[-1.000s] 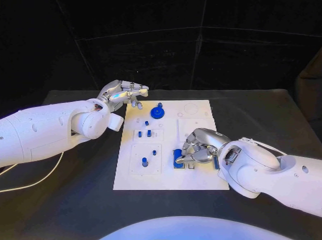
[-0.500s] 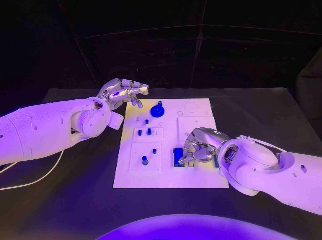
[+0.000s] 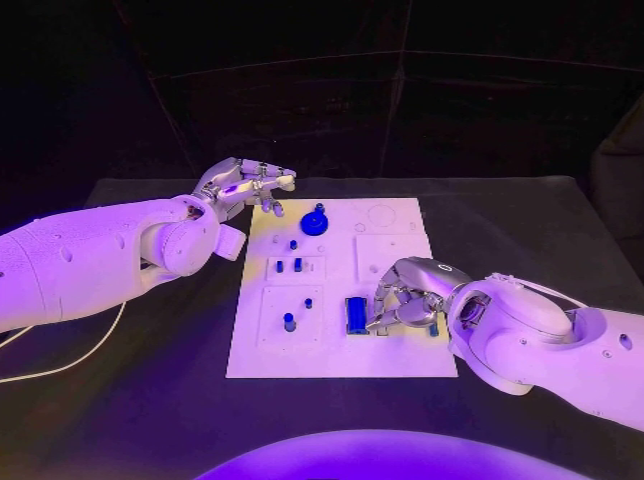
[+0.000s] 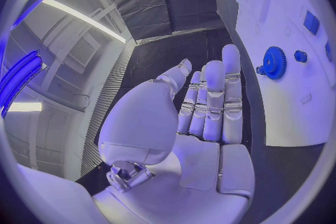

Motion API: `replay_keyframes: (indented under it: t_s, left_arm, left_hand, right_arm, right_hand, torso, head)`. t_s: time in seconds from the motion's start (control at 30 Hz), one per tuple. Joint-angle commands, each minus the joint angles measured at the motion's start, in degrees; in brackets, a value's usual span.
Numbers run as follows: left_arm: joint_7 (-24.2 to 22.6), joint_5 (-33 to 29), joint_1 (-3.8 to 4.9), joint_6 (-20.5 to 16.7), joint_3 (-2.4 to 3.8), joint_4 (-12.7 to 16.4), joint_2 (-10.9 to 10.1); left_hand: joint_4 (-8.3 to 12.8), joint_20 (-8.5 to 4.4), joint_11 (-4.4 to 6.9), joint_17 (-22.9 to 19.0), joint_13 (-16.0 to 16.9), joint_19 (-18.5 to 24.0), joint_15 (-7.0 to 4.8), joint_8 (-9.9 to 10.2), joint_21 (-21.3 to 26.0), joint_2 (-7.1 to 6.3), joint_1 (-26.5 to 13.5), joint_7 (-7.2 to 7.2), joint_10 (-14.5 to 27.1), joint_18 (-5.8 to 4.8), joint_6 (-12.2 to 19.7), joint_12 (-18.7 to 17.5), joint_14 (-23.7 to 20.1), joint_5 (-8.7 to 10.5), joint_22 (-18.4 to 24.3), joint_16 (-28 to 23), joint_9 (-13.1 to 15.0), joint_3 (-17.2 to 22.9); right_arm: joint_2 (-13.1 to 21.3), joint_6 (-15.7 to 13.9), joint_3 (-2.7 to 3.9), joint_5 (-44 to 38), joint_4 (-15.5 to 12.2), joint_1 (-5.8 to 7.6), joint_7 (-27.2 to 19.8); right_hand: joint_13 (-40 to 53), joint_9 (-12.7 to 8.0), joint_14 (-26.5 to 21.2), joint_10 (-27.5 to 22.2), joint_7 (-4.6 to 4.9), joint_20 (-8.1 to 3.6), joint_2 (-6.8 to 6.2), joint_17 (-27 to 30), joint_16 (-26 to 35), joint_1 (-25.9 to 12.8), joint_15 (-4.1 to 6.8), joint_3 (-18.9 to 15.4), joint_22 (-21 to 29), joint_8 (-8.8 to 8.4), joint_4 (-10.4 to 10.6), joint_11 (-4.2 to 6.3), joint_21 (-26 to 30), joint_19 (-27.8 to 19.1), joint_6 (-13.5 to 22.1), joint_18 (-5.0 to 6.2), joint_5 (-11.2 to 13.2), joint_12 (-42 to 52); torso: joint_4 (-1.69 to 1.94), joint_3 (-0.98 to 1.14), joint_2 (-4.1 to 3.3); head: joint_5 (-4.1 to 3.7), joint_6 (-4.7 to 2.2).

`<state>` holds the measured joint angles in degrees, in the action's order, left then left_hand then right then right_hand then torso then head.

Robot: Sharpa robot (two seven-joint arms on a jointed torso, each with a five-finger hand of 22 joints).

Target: Assemble the parts on the task board

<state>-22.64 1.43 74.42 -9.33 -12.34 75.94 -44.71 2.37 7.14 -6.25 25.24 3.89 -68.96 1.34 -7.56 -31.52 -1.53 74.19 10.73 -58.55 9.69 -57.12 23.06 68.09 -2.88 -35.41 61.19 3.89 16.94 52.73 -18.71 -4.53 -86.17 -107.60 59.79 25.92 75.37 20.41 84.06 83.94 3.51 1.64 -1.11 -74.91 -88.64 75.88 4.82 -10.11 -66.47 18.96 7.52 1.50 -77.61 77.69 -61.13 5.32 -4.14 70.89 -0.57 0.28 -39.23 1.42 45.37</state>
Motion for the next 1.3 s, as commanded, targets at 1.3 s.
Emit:
replay_keyframes:
  t_s: [1.3]
  left_arm:
    - [-0.88, -0.15, -0.37, 0.89, -0.34, -0.51, 0.29]
  left_hand:
    - [-0.50, -0.01, -0.07, -0.11, 0.10, -0.27, 0.17, -0.43, 0.39, 0.10, -0.45, -0.07, 0.56, 0.70, 0.44, 0.48, -0.50, 0.04, 0.16, 0.27, 0.02, -0.20]
  right_arm:
    - [11.11, 3.93, -0.07, 5.64, -0.24, -0.01, 3.35]
  right_hand:
    - [2.85, -1.87, 5.61, 0.80, 0.95, 1.21, 1.74, -13.63, -0.60, -2.35, -1.21, -3.89, -1.90, -4.93, 1.39, -1.47, -0.79, 0.66, 0.03, -0.82, -11.03, 1.82]
  torso:
    - [-0.75, 0.31, 0.54]
  head:
    - [-1.85, -0.56]
